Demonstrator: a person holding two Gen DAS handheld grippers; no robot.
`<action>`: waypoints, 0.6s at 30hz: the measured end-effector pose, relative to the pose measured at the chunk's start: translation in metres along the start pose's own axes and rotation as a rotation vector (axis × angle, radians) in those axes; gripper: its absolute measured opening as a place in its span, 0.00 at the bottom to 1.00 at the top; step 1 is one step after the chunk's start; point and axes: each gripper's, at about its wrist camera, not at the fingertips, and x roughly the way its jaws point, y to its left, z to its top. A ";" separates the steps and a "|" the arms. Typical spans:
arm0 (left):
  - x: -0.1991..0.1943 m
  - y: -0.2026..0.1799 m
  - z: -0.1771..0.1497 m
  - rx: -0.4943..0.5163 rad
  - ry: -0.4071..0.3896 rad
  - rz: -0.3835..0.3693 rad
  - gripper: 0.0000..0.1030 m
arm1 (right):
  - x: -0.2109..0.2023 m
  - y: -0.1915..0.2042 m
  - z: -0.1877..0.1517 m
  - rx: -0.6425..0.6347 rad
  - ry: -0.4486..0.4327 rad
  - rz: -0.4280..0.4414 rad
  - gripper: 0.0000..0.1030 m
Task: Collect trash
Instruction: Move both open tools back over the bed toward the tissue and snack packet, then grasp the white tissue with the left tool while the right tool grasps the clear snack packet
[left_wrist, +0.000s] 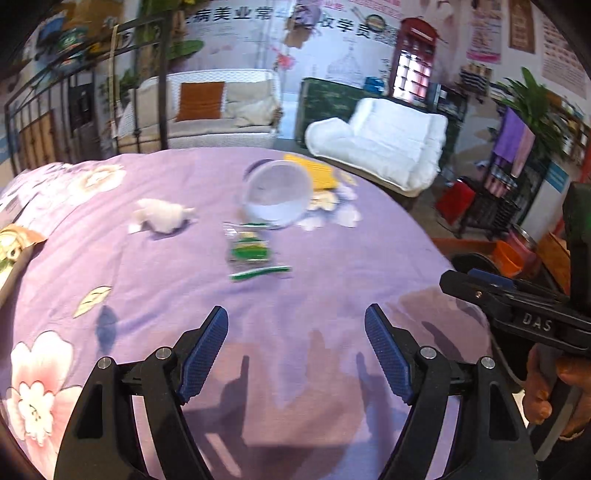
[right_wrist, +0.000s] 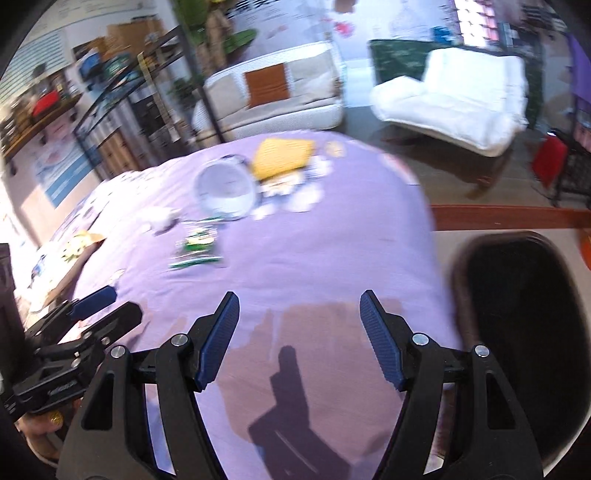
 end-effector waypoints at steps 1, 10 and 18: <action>0.000 0.007 0.001 -0.006 0.000 0.013 0.74 | 0.008 0.008 0.003 -0.012 0.015 0.018 0.66; 0.019 0.084 0.022 -0.087 0.029 0.106 0.74 | 0.080 0.071 0.031 -0.091 0.136 0.132 0.75; 0.064 0.126 0.062 -0.143 0.063 0.136 0.74 | 0.152 0.100 0.053 -0.087 0.268 0.154 0.76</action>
